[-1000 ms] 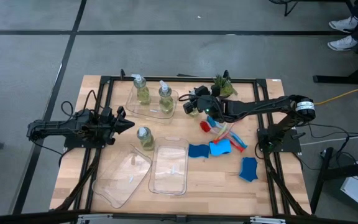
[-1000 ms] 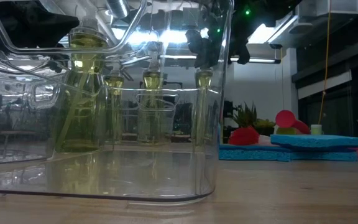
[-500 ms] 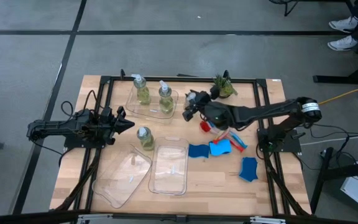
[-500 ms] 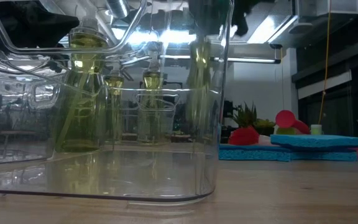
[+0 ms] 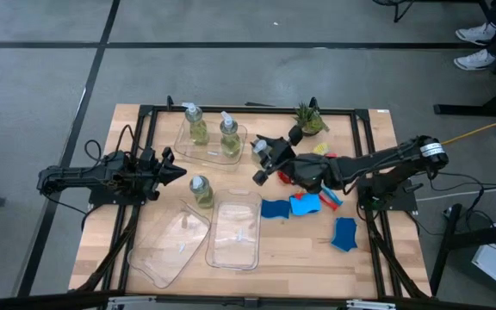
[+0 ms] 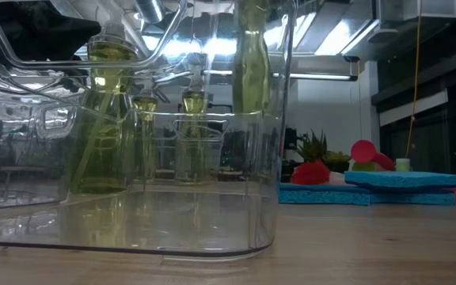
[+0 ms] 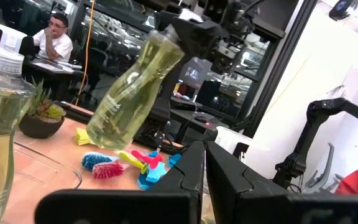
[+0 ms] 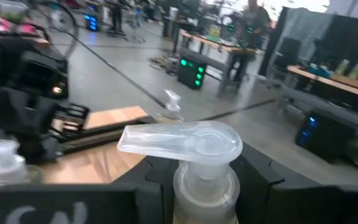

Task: Pick & Place Kitchen Sink Supplies
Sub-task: Put the green soap dispenser into the top transparent bin

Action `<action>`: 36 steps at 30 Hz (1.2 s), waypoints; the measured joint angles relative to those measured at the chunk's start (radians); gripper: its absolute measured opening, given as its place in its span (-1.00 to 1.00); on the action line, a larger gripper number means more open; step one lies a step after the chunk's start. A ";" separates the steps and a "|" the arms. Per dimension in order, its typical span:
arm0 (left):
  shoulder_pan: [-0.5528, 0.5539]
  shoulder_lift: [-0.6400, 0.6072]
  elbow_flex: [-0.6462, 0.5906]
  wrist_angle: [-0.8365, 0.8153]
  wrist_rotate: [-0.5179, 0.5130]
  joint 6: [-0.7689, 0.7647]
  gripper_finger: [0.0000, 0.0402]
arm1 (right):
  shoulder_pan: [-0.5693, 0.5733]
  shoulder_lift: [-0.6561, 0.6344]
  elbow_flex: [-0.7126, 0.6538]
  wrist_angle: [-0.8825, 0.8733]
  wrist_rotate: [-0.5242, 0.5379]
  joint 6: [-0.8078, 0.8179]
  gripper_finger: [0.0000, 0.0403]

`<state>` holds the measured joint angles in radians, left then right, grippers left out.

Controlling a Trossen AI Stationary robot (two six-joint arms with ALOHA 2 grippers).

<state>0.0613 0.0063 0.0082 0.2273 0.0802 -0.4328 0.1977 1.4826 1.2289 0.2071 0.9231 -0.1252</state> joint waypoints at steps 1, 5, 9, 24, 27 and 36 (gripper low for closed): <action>0.000 0.000 0.000 0.000 0.000 0.000 -0.95 | 0.001 0.000 0.000 0.015 -0.014 -0.011 -0.46; 0.000 0.000 0.000 0.000 0.000 0.000 -0.95 | -0.002 0.000 0.000 0.070 -0.106 -0.019 -0.42; 0.000 0.000 0.000 0.000 0.000 0.000 -0.95 | -0.028 0.011 0.001 0.141 -0.239 -0.018 -0.46; 0.000 0.000 0.000 0.000 0.000 0.000 -0.95 | -0.172 0.159 0.002 0.437 -0.579 -0.068 -0.46; 0.000 0.000 0.000 0.000 0.000 0.000 -0.95 | -0.192 0.190 0.002 0.484 -0.597 -0.071 -0.46; 0.000 0.000 0.000 0.000 0.000 0.000 -0.95 | -0.261 0.253 0.002 0.552 -0.688 -0.060 -0.42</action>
<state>0.0616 0.0063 0.0082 0.2273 0.0799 -0.4325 -0.0635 1.7358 1.2304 0.7590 0.2356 -0.1855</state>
